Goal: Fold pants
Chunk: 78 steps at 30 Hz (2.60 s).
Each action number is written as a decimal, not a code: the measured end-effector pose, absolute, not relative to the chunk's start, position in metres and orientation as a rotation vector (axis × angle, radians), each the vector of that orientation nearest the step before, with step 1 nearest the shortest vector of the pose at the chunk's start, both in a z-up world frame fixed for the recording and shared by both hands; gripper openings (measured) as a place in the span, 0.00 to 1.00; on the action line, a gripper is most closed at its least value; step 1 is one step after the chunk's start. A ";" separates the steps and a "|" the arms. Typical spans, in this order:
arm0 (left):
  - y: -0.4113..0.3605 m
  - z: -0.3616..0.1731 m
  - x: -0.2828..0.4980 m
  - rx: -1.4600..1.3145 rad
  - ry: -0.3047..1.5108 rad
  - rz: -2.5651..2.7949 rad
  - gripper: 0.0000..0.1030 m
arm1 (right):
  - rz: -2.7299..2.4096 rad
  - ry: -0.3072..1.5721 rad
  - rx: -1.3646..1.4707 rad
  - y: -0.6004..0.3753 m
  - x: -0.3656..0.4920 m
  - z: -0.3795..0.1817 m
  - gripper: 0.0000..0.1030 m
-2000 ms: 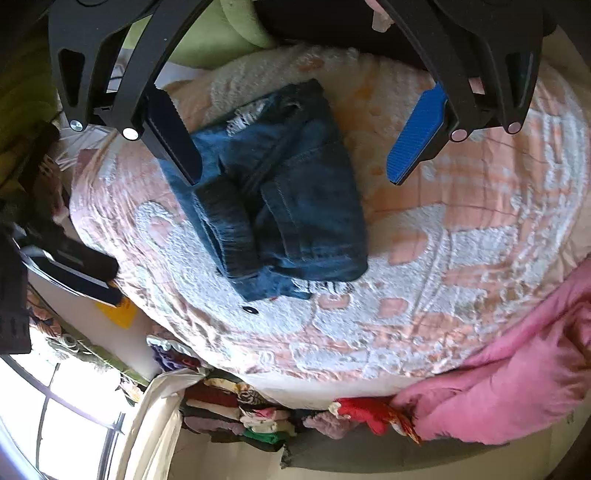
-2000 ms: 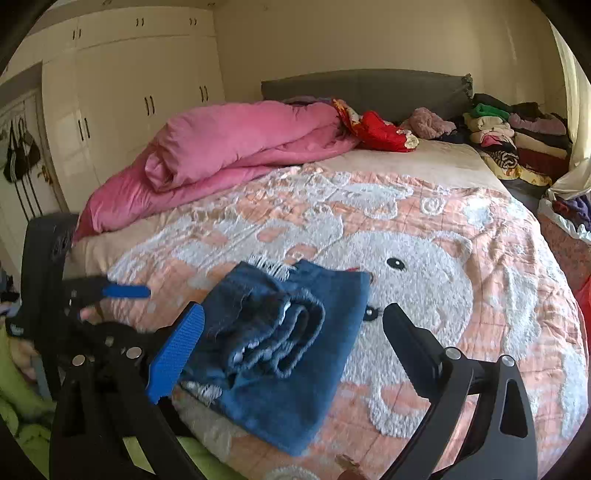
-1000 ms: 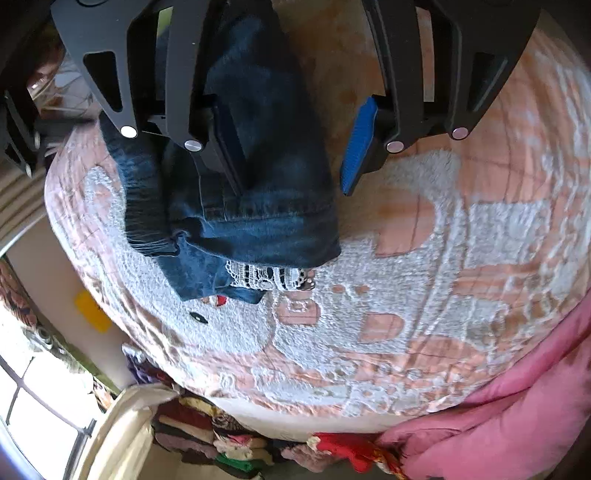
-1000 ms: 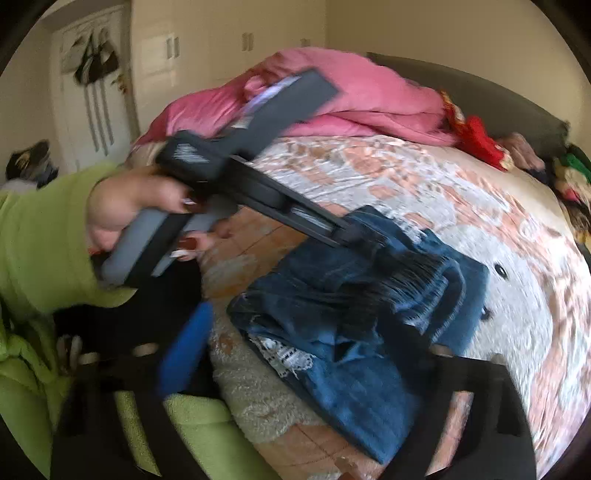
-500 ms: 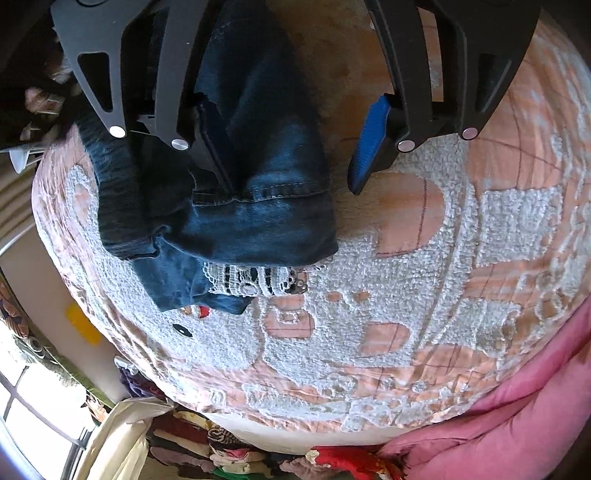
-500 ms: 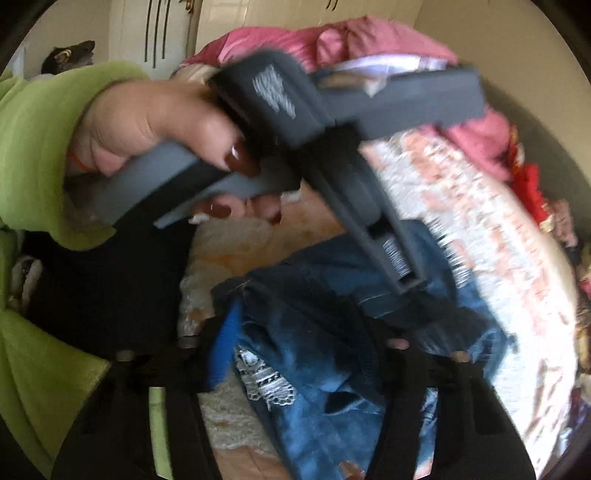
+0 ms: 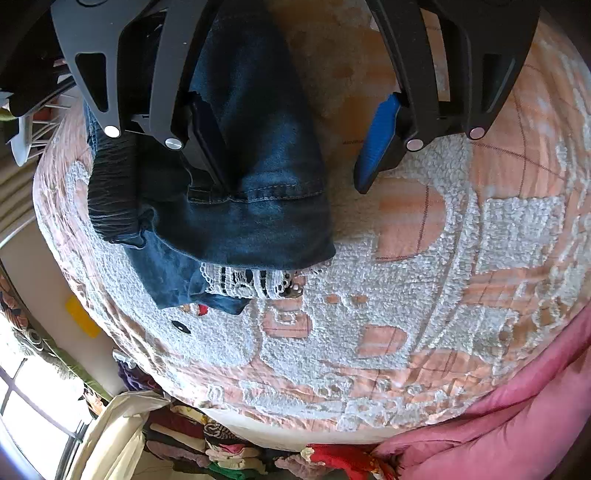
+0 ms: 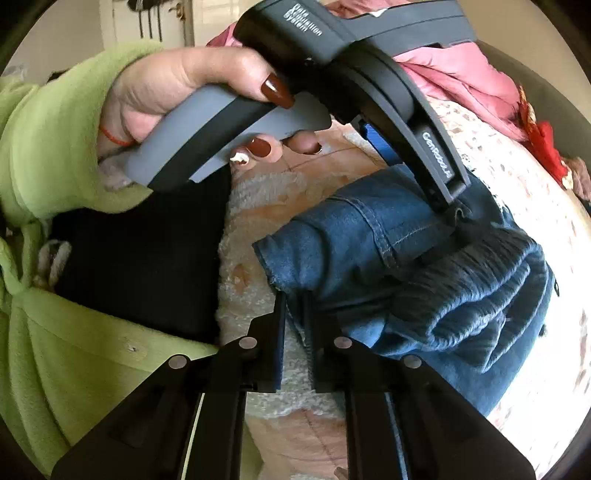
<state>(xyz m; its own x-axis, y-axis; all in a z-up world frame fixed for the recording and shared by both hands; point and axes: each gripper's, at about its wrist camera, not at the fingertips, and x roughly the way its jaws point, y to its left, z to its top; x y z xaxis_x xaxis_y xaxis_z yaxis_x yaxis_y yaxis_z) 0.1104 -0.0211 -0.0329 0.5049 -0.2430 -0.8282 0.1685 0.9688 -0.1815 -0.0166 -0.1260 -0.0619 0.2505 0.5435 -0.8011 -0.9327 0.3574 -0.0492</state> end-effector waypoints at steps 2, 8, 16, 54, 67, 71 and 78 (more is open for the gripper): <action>-0.022 -0.032 0.110 -0.082 1.008 -0.246 0.57 | 1.077 0.787 -0.565 -0.129 -0.019 -0.061 0.11; -0.022 -0.030 0.106 -0.087 0.996 -0.239 0.57 | 1.063 0.811 -0.453 -0.135 -0.011 -0.049 0.21; -0.022 -0.025 0.103 -0.087 0.985 -0.241 0.58 | 1.047 0.778 -0.396 -0.140 -0.015 -0.022 0.43; -0.004 0.041 0.041 -0.127 0.814 -0.216 0.90 | 0.707 0.610 -0.207 -0.217 -0.008 0.042 0.83; -0.008 0.036 0.036 -0.096 0.810 -0.179 0.91 | 0.551 0.663 -0.048 -0.254 0.024 0.035 0.83; -0.014 0.026 0.042 -0.086 0.832 -0.175 0.91 | 0.506 0.705 -0.049 -0.254 0.036 0.022 0.83; -0.025 0.007 0.056 -0.064 0.871 -0.172 0.91 | 0.475 0.806 0.017 -0.258 0.063 -0.008 0.83</action>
